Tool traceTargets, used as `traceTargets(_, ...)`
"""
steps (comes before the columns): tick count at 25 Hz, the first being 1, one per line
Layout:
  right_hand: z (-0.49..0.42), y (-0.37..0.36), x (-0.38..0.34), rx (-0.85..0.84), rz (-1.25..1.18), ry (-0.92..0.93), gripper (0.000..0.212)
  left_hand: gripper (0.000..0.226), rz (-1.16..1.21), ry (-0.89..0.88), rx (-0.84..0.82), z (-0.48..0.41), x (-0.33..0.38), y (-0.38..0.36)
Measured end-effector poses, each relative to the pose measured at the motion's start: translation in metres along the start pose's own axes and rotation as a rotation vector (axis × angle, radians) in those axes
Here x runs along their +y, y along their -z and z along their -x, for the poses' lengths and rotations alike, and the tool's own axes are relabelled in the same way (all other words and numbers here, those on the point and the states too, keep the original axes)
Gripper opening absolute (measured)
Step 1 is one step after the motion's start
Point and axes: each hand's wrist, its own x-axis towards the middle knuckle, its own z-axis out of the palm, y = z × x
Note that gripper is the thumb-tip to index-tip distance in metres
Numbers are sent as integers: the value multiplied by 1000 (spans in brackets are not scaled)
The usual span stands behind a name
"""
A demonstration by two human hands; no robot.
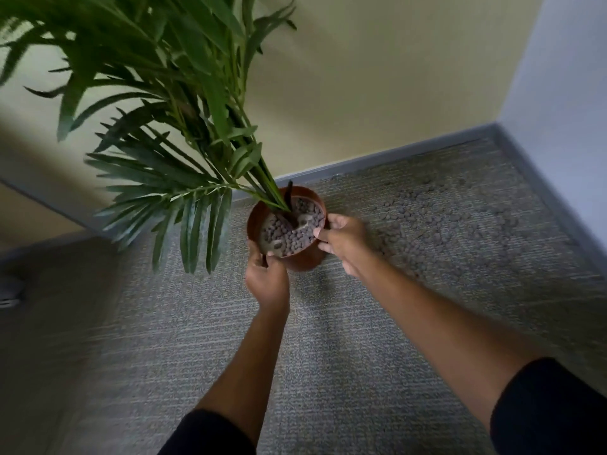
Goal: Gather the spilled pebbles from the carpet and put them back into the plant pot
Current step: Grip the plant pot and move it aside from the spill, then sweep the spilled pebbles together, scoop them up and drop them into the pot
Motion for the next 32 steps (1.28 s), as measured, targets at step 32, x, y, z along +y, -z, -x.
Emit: traceTargets(32,41,361,-21,483,1257,-32,103,106,-830,-272,-747,65,-67,-140)
